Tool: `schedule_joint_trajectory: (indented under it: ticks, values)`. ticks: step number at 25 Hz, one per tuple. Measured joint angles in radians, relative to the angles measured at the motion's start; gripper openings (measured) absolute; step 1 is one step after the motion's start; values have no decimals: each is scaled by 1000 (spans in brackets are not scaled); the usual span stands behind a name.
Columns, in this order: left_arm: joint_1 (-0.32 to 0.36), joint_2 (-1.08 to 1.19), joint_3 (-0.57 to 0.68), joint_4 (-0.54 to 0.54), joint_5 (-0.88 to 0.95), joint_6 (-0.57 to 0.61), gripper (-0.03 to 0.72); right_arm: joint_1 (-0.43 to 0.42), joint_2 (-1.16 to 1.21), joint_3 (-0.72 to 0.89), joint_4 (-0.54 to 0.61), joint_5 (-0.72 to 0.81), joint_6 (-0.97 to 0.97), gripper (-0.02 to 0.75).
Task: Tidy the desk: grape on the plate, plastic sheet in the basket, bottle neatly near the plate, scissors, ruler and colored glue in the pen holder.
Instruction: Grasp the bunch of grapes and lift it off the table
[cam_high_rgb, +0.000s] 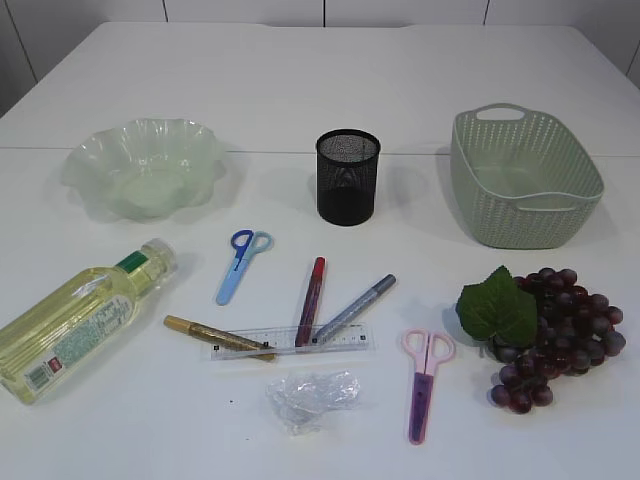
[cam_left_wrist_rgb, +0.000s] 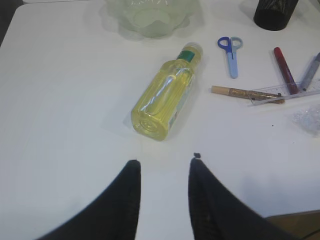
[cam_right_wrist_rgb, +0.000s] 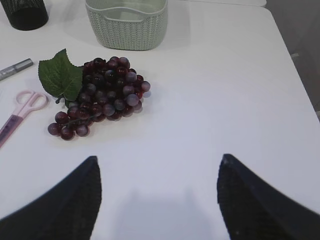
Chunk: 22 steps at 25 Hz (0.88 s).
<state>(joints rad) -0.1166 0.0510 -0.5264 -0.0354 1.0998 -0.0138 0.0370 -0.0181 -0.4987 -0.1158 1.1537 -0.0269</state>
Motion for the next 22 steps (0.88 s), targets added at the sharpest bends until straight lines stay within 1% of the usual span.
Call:
schedule_joint_trajectory:
  ticks: [22]
  values:
    - [0, 0, 0, 0, 0, 0, 239, 0, 0, 0, 0, 0, 0, 561]
